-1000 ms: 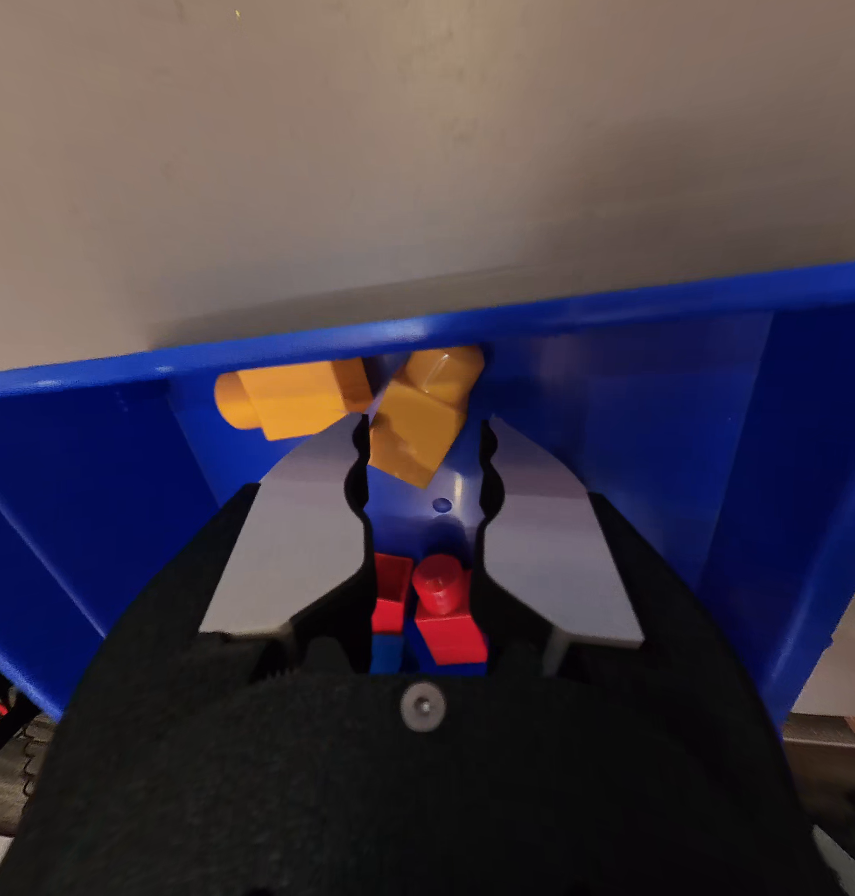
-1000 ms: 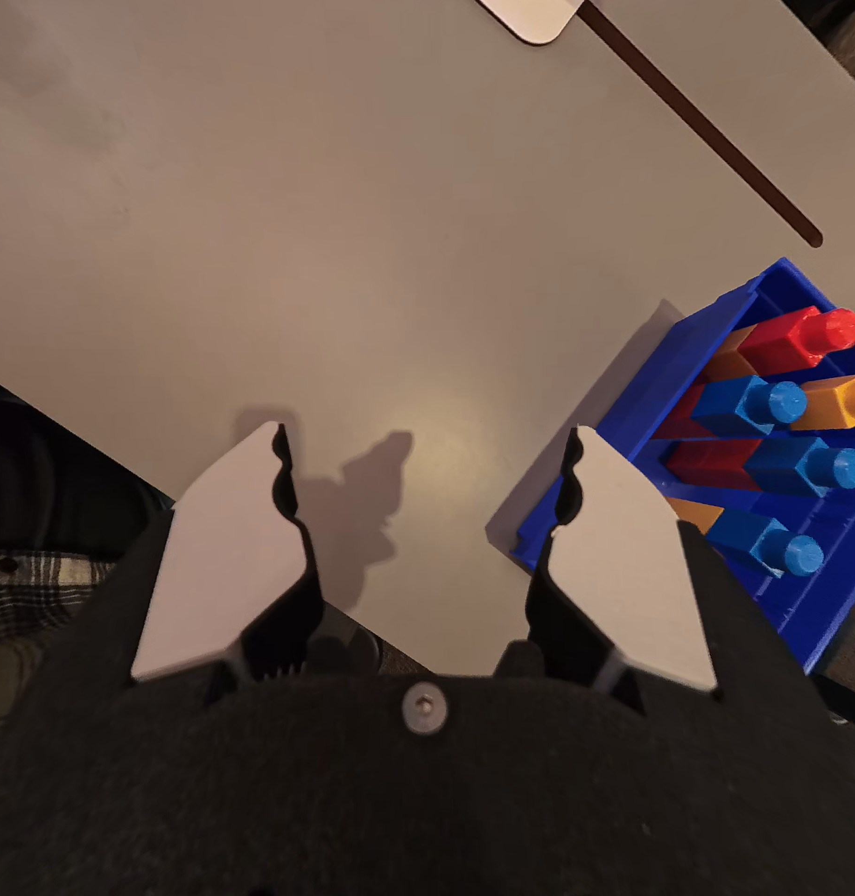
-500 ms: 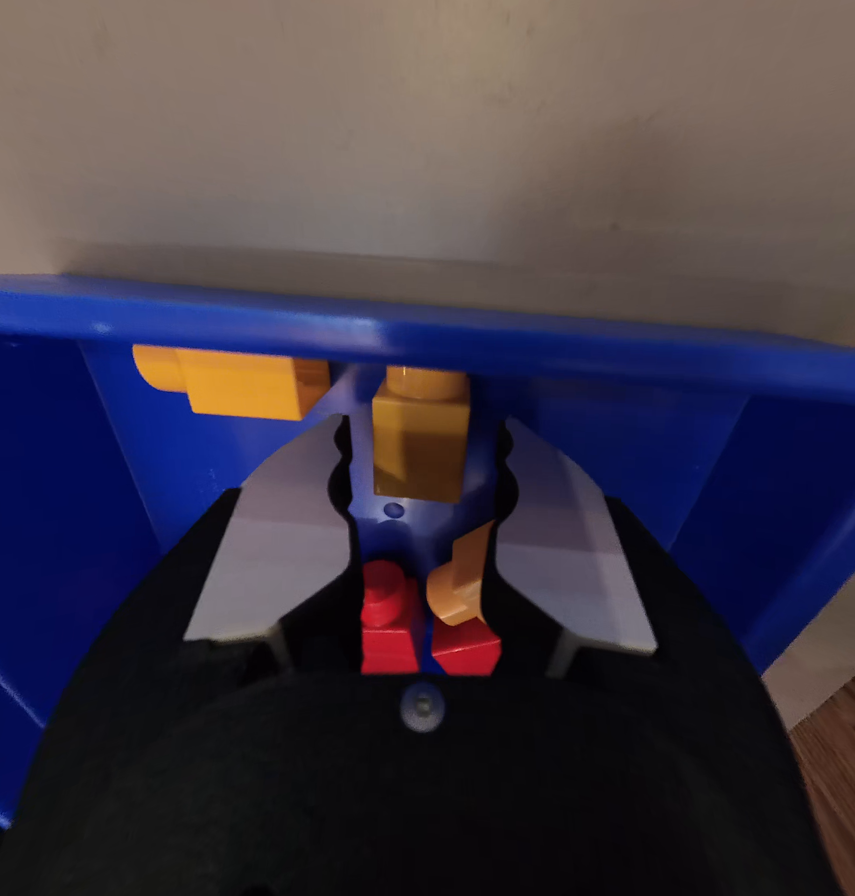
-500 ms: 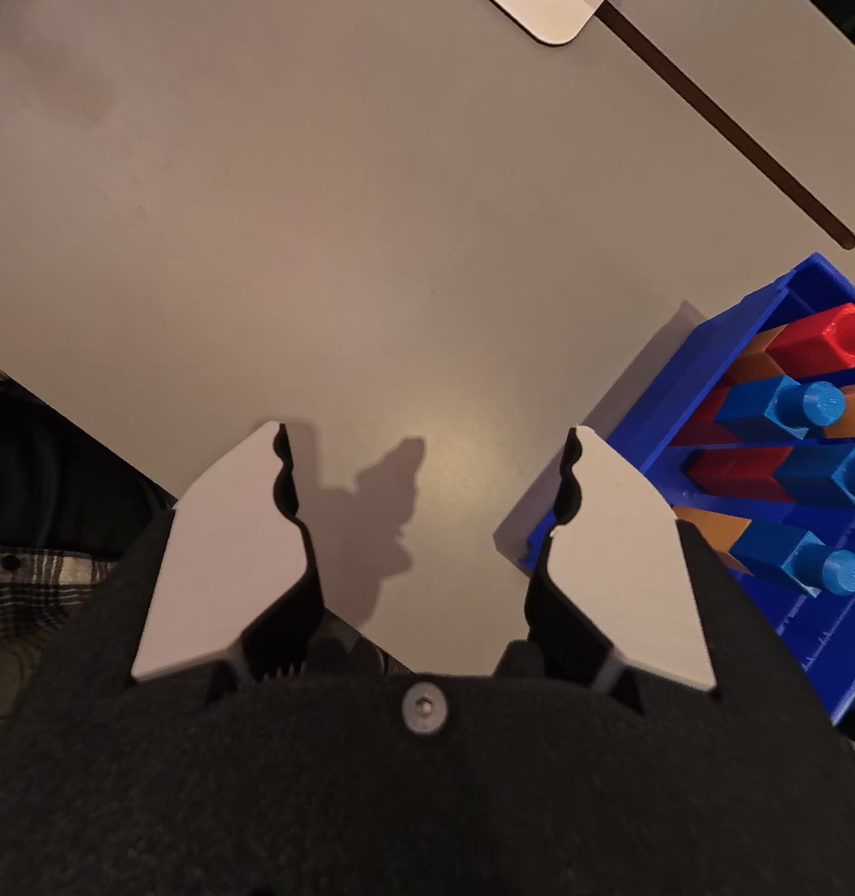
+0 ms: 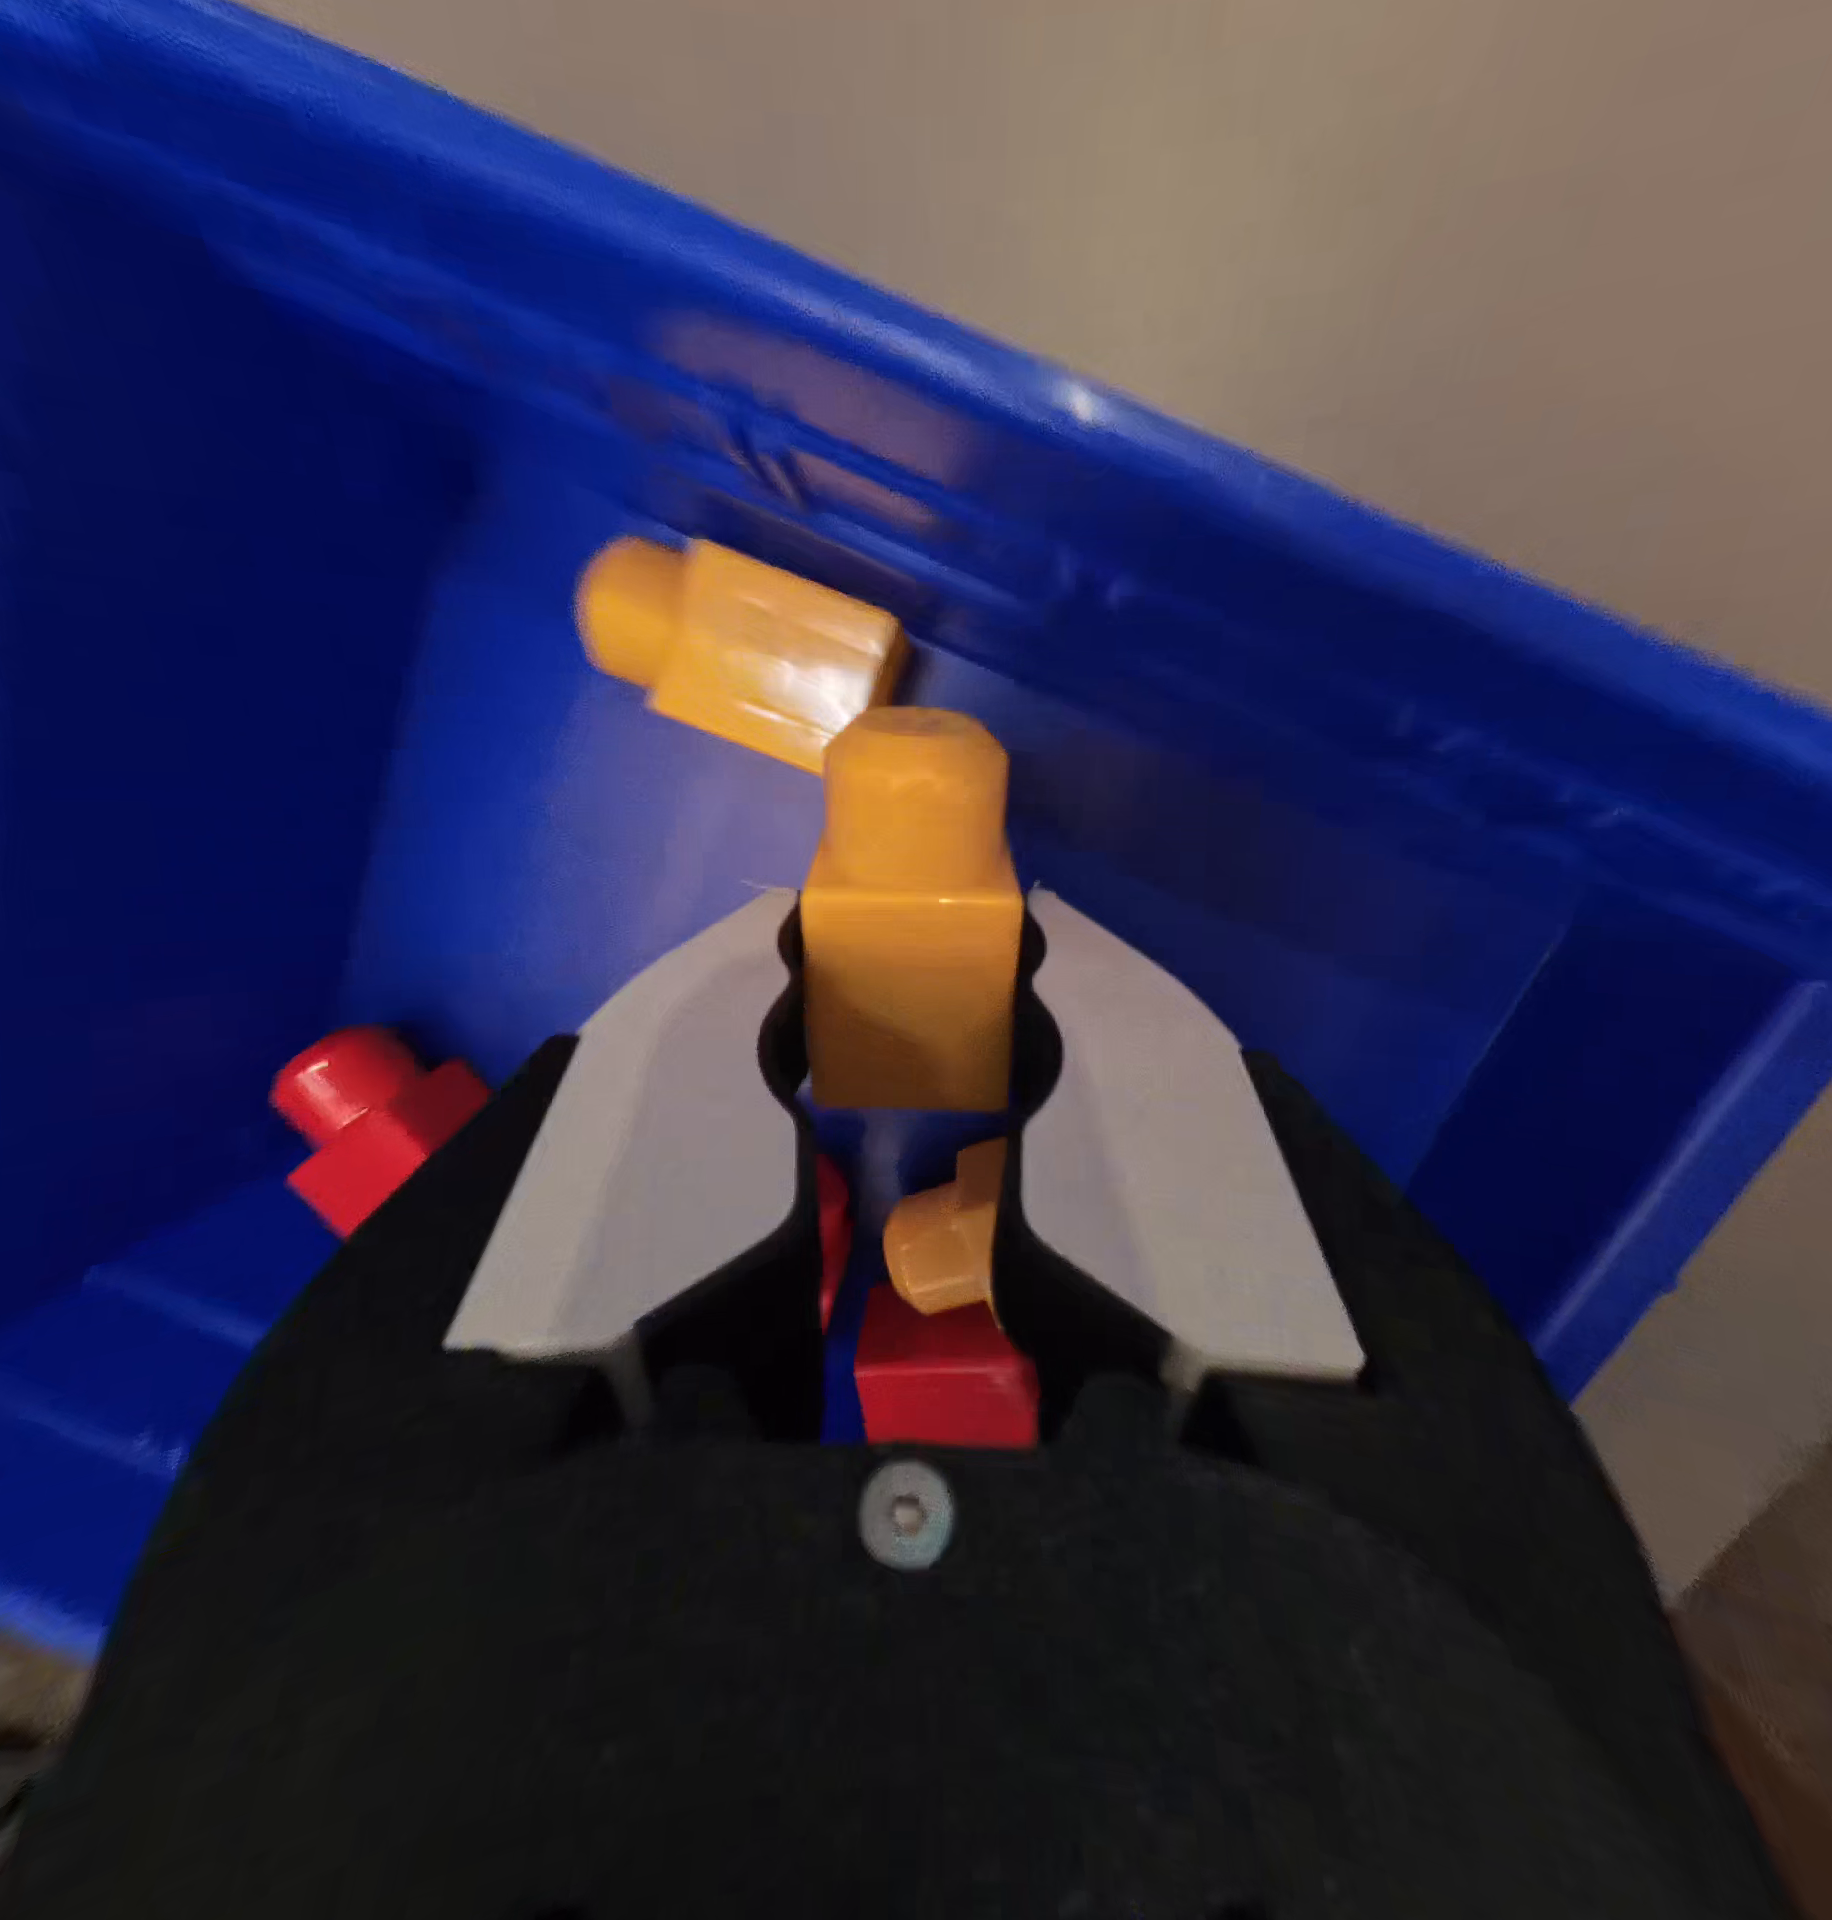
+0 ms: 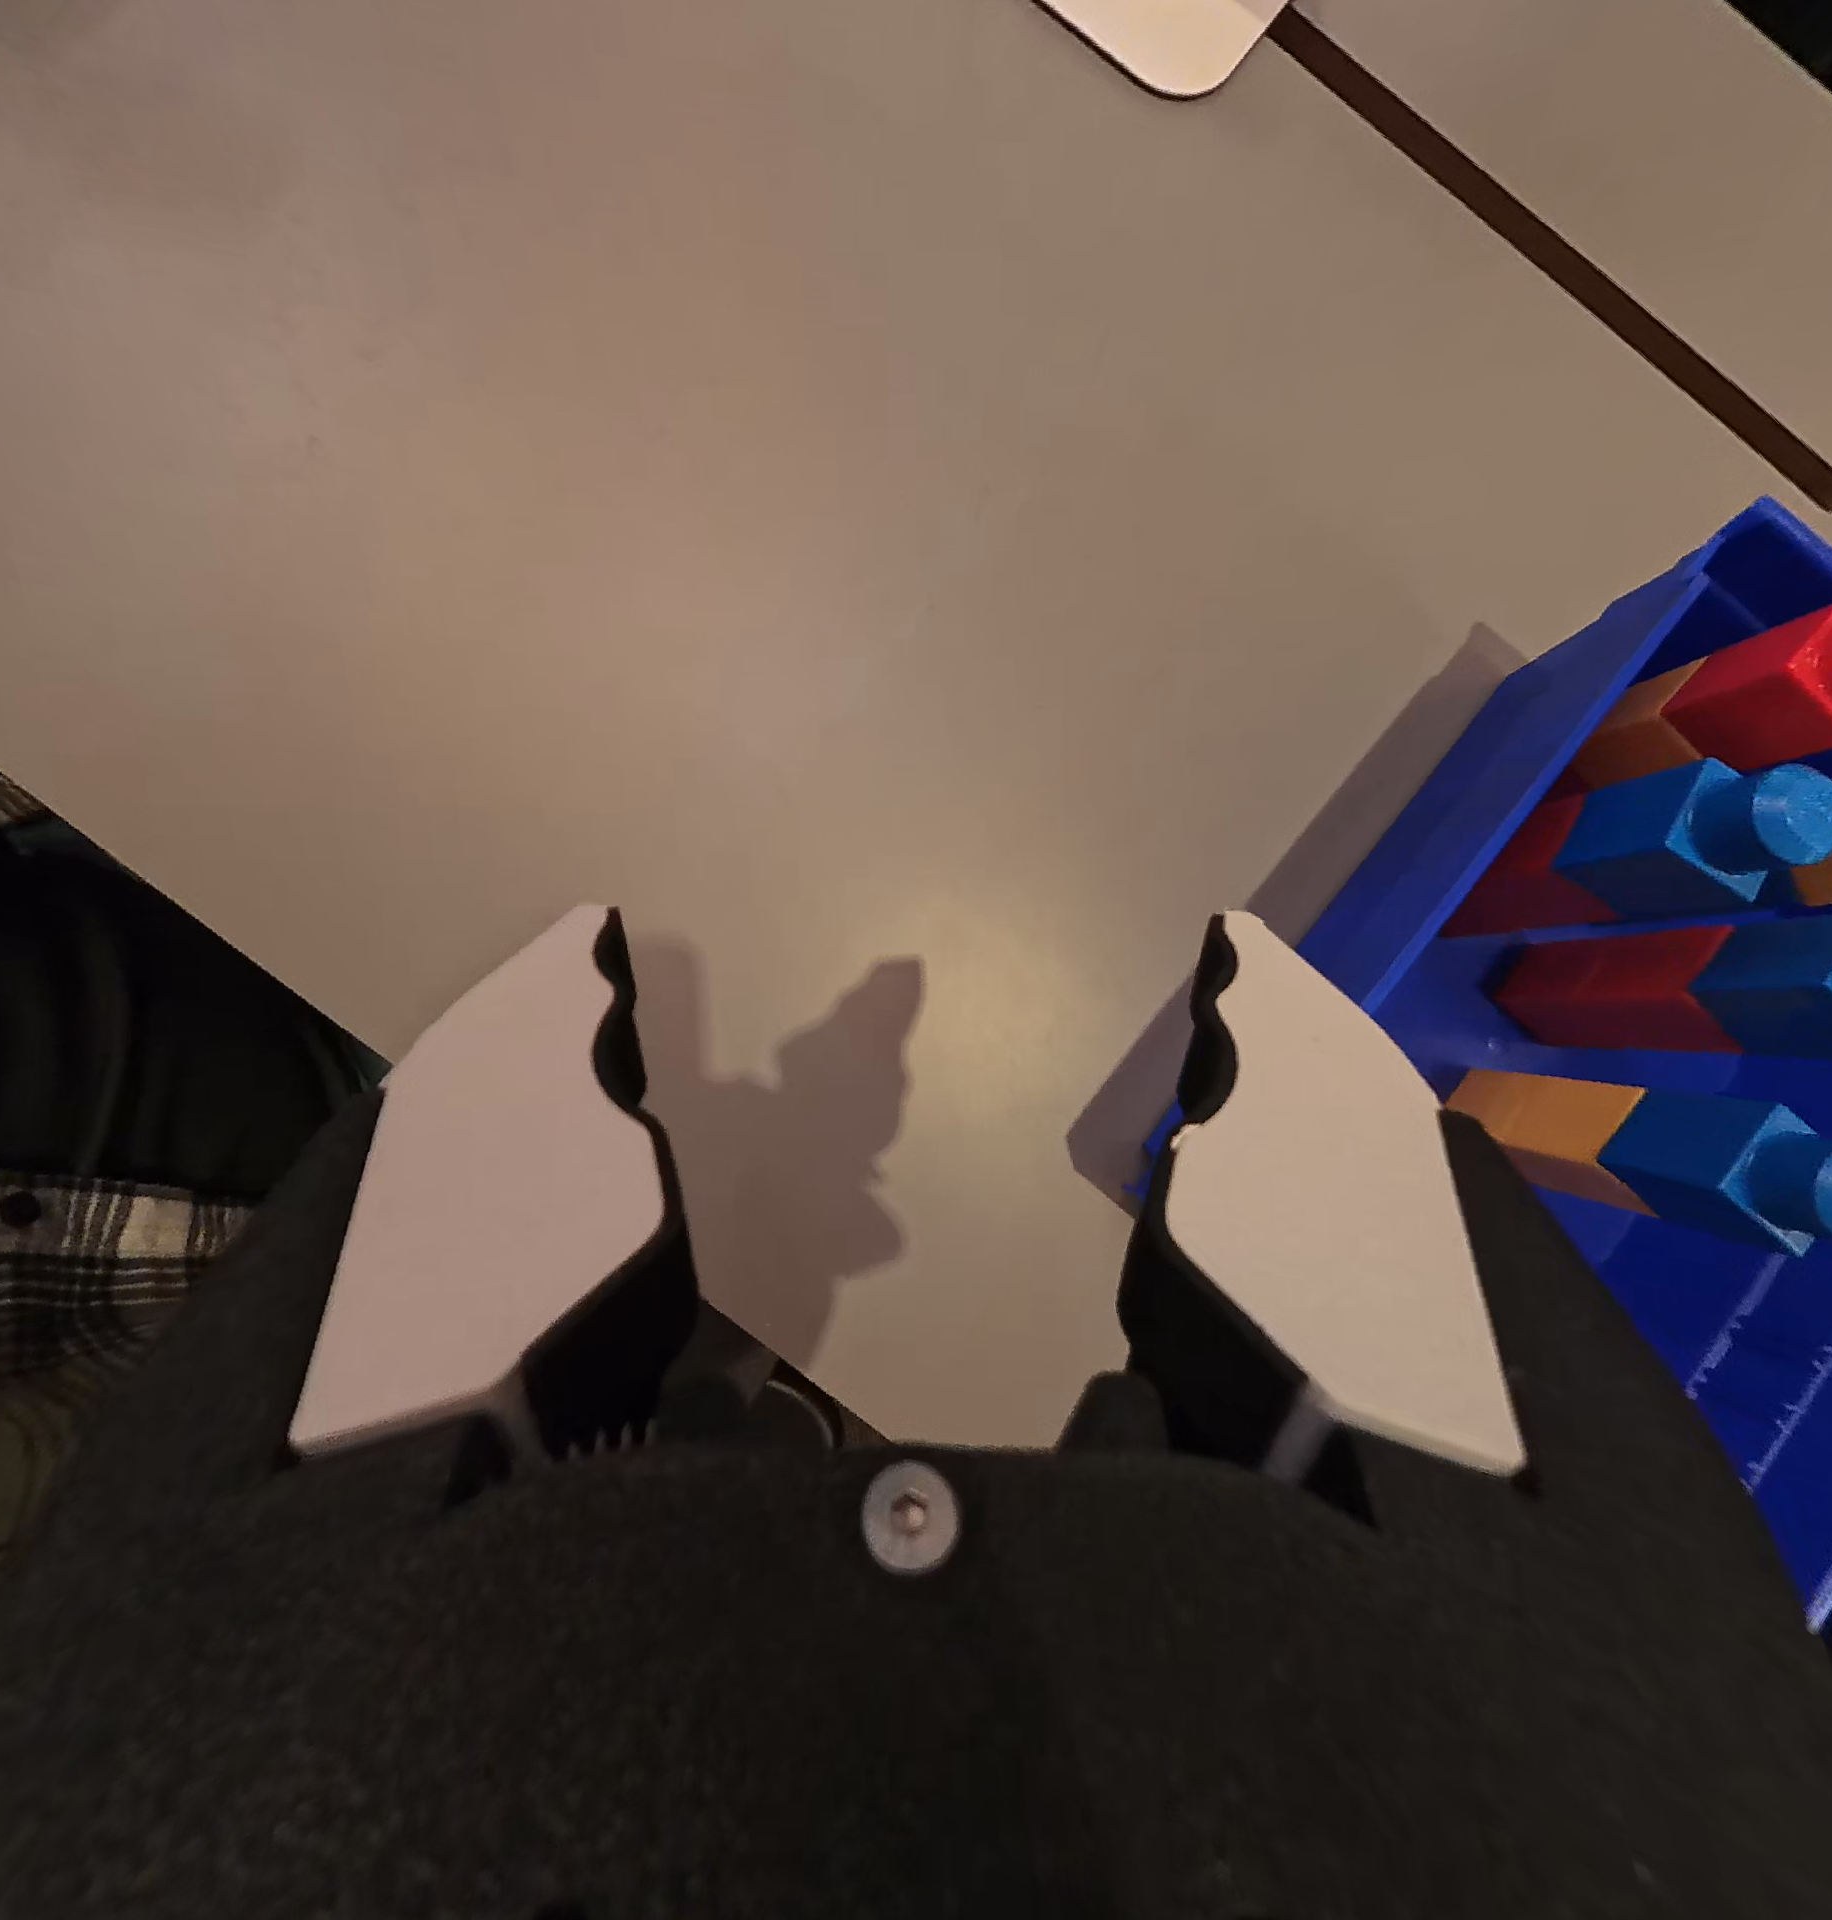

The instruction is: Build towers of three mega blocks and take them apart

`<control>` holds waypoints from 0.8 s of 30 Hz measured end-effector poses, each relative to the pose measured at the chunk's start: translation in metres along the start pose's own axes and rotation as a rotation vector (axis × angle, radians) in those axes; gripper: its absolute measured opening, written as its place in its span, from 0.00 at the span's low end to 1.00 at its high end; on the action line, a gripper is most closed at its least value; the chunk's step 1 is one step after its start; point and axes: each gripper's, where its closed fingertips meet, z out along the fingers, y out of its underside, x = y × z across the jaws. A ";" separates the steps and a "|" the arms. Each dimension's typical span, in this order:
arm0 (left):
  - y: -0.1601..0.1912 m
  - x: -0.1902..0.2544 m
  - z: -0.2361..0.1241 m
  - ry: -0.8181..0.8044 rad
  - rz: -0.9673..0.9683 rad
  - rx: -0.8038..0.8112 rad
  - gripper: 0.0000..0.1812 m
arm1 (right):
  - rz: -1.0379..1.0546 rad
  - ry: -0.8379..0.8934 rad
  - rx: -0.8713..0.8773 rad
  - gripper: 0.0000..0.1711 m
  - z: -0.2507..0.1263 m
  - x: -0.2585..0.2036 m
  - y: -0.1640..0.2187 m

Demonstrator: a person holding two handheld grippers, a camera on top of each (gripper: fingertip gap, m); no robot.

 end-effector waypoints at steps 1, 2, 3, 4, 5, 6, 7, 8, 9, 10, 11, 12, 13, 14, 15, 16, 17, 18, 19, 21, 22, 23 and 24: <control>-0.010 -0.004 -0.015 -0.032 -0.034 0.085 0.20 | 0.002 -0.002 0.009 0.59 0.000 0.000 0.000; -0.023 -0.007 -0.031 -0.064 -0.064 0.172 0.20 | 0.003 -0.005 0.019 0.59 0.001 0.001 0.000; -0.037 -0.007 -0.049 -0.093 -0.086 0.258 0.20 | 0.002 -0.009 0.031 0.59 0.001 0.000 -0.001; -0.054 -0.003 -0.067 -0.111 -0.098 0.346 0.20 | -0.002 -0.017 0.048 0.57 0.001 -0.001 -0.003; -0.072 0.002 -0.084 -0.126 -0.106 0.431 0.20 | -0.006 -0.028 0.071 0.55 0.002 -0.002 -0.006; -0.091 0.010 -0.099 -0.126 -0.108 0.513 0.20 | -0.009 -0.041 0.097 0.54 0.003 -0.004 -0.010; -0.111 0.020 -0.110 -0.115 -0.106 0.585 0.19 | -0.012 -0.061 0.122 0.54 0.004 -0.007 -0.015; -0.129 0.032 -0.118 -0.094 -0.102 0.645 0.19 | -0.017 -0.087 0.147 0.54 0.006 -0.011 -0.021; -0.147 0.044 -0.121 -0.066 -0.096 0.687 0.19 | -0.028 -0.110 0.174 0.53 0.007 -0.015 -0.027; -0.164 0.057 -0.121 -0.037 -0.084 0.715 0.19 | -0.044 -0.131 0.195 0.52 0.010 -0.020 -0.033; -0.181 0.069 -0.118 -0.013 -0.065 0.738 0.19 | -0.065 -0.151 0.211 0.52 0.012 -0.025 -0.040; -0.197 0.081 -0.112 0.008 -0.043 0.757 0.19 | -0.091 -0.173 0.226 0.52 0.015 -0.031 -0.048; -0.212 0.094 -0.104 0.041 -0.022 0.766 0.19 | -0.123 -0.197 0.239 0.51 0.017 -0.037 -0.057; -0.227 0.107 -0.094 0.076 -0.008 0.775 0.19 | -0.157 -0.219 0.248 0.51 0.021 -0.044 -0.067; -0.241 0.118 -0.083 0.109 0.001 0.789 0.19 | -0.197 -0.242 0.256 0.51 0.024 -0.051 -0.077; -0.255 0.129 -0.072 0.148 0.009 0.803 0.19 | -0.234 -0.262 0.256 0.50 0.029 -0.058 -0.087; -0.268 0.140 -0.060 0.189 0.016 0.817 0.19 | -0.271 -0.280 0.252 0.50 0.034 -0.065 -0.097; -0.280 0.150 -0.048 0.229 0.022 0.827 0.19 | -0.310 -0.301 0.252 0.50 0.040 -0.072 -0.106; -0.290 0.161 -0.037 0.268 0.037 0.833 0.19 | -0.346 -0.322 0.248 0.50 0.046 -0.078 -0.116; -0.307 0.175 -0.014 0.315 0.051 0.840 0.19 | -0.405 -0.347 0.228 0.50 0.061 -0.089 -0.131; -0.314 0.182 -0.005 0.349 0.060 0.841 0.19 | -0.433 -0.364 0.219 0.50 0.068 -0.095 -0.138; -0.322 0.188 0.003 0.373 0.066 0.850 0.19 | -0.458 -0.380 0.207 0.50 0.075 -0.100 -0.143; -0.328 0.192 0.011 0.385 0.072 0.855 0.19 | -0.476 -0.388 0.196 0.50 0.083 -0.103 -0.149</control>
